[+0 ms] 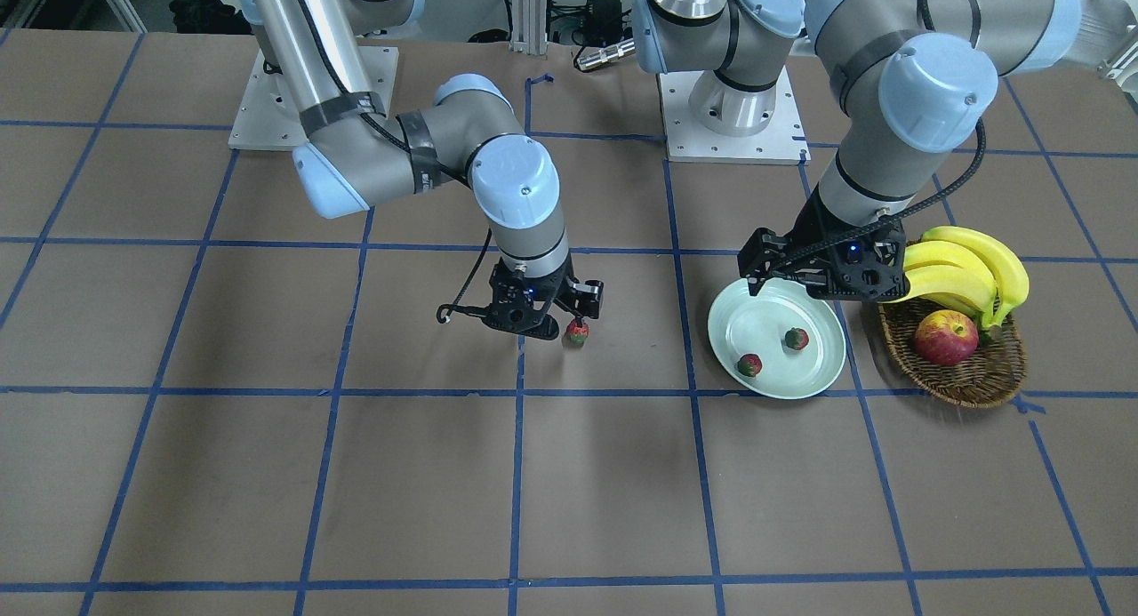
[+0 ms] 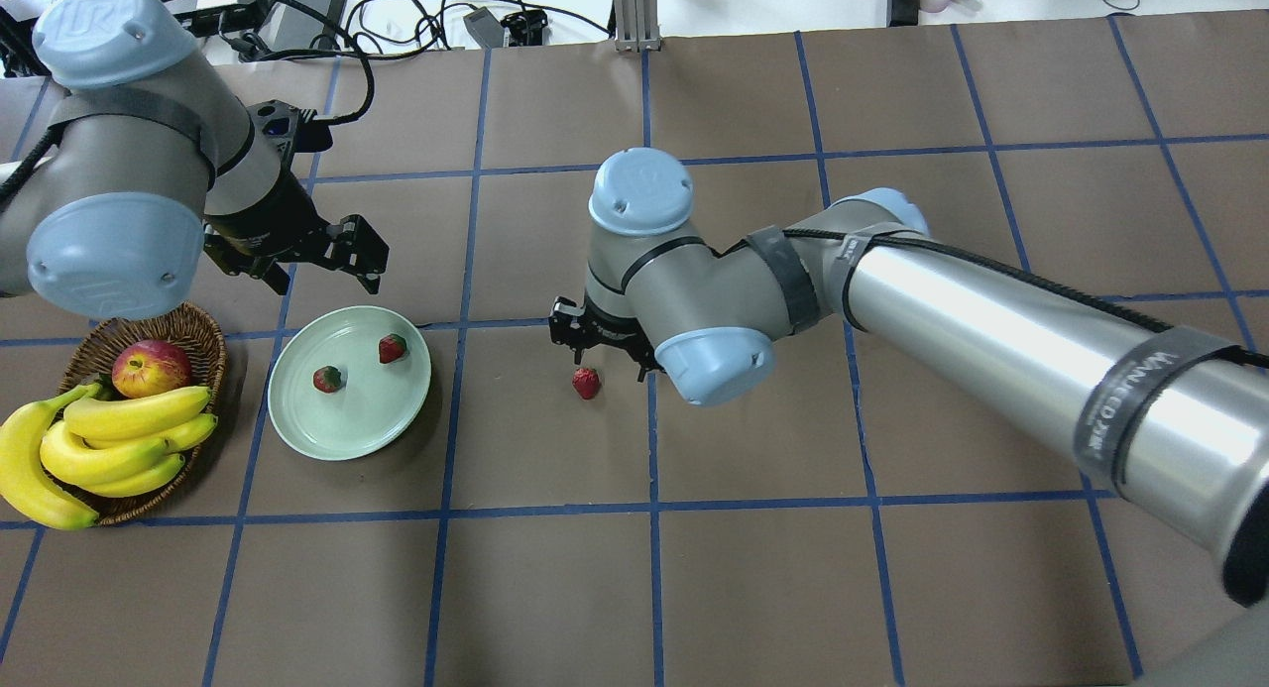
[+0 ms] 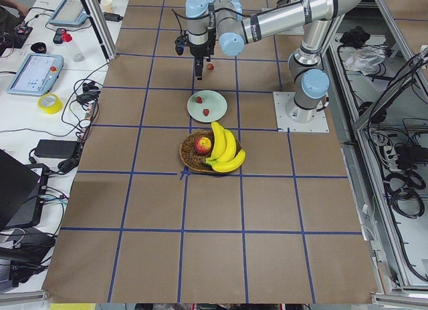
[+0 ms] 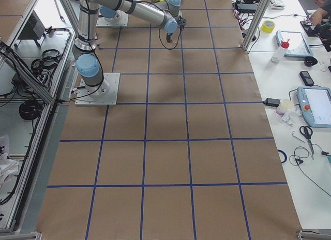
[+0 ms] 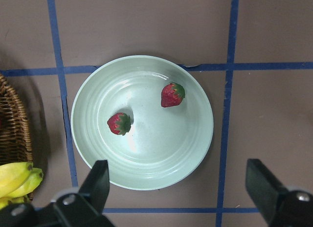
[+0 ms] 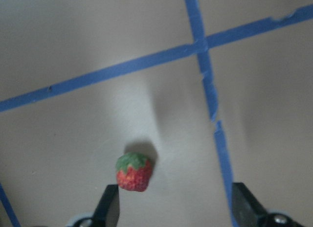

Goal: Collect all strawberries into plate
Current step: 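Lower the strawberry to the table centre and open the right gripper, then raise the right gripper back to rest while the left gripper reaches toward the centre strawberry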

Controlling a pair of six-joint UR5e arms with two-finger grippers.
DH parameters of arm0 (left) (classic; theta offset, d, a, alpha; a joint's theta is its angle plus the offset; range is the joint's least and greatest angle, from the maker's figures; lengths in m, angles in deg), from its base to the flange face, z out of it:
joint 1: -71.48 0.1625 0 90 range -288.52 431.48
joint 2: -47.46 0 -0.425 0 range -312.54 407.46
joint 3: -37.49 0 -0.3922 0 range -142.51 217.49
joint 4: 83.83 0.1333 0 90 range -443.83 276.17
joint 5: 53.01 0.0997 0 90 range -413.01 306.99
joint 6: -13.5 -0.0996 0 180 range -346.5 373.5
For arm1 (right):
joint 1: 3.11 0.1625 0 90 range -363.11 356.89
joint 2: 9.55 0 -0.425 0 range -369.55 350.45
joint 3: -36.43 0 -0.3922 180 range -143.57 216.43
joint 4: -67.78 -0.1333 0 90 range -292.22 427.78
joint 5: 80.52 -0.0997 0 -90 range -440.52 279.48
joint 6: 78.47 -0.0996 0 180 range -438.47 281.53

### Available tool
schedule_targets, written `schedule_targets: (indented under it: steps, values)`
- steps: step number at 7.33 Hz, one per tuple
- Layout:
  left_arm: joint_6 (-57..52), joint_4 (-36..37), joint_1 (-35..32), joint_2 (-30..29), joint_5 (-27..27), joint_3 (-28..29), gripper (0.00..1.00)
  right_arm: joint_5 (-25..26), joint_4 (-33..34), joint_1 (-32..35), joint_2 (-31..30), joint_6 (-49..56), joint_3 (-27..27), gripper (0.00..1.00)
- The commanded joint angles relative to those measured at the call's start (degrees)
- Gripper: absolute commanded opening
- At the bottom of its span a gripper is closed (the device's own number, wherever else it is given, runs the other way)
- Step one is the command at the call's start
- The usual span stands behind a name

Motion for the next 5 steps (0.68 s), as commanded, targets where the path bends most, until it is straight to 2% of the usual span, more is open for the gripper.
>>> schedule_targets:
  steps: [1, 2, 3, 5]
  values:
    - [0.1, 0.0, -0.9, 0.2, -3.4, 0.0, 1.0, 3.0, -14.6, -11.2, -10.9, 16.6, -0.7, 1.0]
    - [0.5, 0.7, -3.3, -0.3, -3.4, 0.0, 0.99, 4.1, -18.7, -14.7, -15.7, 22.9, -1.3, 1.0]
    - [5.2, 2.3, -7.8, -1.6, -3.3, -0.1, 0.98, 4.2, -23.3, -16.8, -17.3, 24.4, -4.2, 1.0]
    - [15.8, 9.3, -15.6, -5.9, -3.3, -1.4, 0.95, 8.5, -36.8, -17.2, -17.6, 26.8, -14.5, 1.0]
